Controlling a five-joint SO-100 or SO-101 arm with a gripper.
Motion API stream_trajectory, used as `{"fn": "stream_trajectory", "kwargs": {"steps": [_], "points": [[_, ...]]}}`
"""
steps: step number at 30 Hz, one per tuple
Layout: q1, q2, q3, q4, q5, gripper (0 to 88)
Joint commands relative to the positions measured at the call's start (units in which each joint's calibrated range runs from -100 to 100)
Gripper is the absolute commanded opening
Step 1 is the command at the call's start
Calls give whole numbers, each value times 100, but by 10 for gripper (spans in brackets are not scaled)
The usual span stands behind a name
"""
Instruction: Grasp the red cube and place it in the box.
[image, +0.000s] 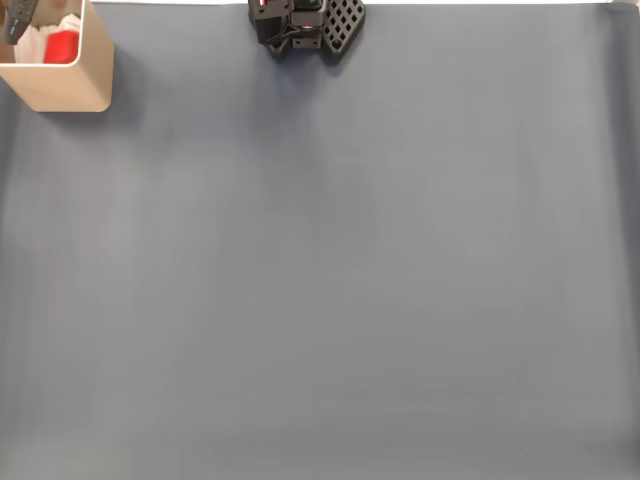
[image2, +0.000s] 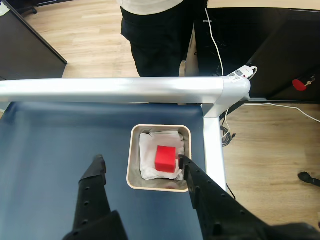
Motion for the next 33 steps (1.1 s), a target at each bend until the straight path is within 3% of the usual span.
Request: {"fn": "stream_trajectory", "kwargs": {"steps": [1,25,33], "points": [[52,-204,-45,-141,-29,352],[87,-273,110,-330,0,359],[66,-343,174,-338,-29,95]]}}
